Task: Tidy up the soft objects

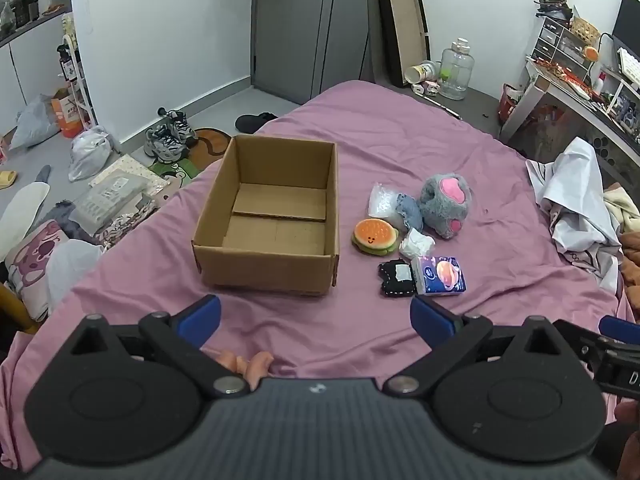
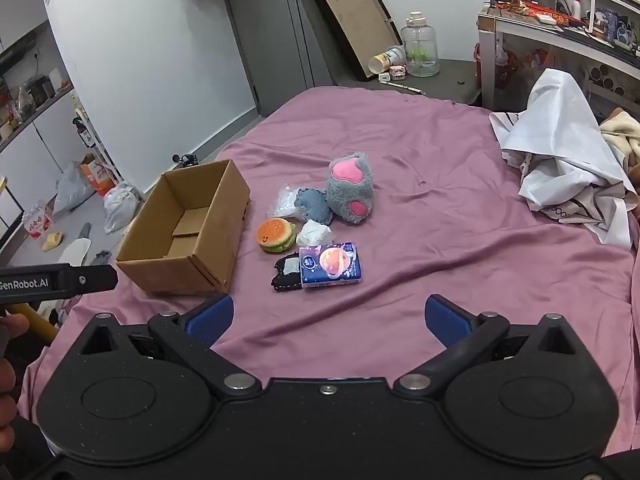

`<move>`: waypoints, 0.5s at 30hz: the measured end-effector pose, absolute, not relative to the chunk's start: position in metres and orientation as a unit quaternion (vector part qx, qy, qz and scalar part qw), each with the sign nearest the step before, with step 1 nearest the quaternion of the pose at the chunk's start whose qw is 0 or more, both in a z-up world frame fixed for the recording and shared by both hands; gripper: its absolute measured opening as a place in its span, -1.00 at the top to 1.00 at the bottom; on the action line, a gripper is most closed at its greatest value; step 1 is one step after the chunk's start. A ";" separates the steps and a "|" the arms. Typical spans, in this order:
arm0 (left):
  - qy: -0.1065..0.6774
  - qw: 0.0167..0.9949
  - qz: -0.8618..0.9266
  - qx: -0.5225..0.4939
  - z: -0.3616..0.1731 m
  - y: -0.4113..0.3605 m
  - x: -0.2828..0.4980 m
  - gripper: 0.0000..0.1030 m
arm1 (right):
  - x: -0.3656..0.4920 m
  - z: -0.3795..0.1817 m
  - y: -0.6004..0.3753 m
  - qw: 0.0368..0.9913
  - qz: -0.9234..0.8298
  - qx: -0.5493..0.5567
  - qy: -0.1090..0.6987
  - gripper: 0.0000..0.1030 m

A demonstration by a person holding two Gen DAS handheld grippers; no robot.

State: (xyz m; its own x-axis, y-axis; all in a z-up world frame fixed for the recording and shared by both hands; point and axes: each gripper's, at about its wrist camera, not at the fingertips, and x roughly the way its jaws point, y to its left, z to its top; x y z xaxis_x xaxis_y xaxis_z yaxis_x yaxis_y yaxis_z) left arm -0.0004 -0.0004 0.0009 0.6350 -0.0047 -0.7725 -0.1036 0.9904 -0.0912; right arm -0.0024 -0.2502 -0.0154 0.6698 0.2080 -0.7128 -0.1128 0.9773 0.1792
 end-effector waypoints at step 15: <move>0.426 0.902 0.026 -0.062 0.003 -0.003 0.000 -0.95 | -0.003 -0.014 -0.246 0.912 0.089 0.059 0.396 -1.00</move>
State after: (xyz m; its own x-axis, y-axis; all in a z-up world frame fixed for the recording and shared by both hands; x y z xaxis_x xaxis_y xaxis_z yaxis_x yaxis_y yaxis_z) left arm 0.0002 -0.0027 0.0034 0.6362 -0.0066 -0.7715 -0.0988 0.9910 -0.0899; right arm -0.0030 -0.2459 -0.0144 0.6699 0.2087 -0.7125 -0.1155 0.9773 0.1777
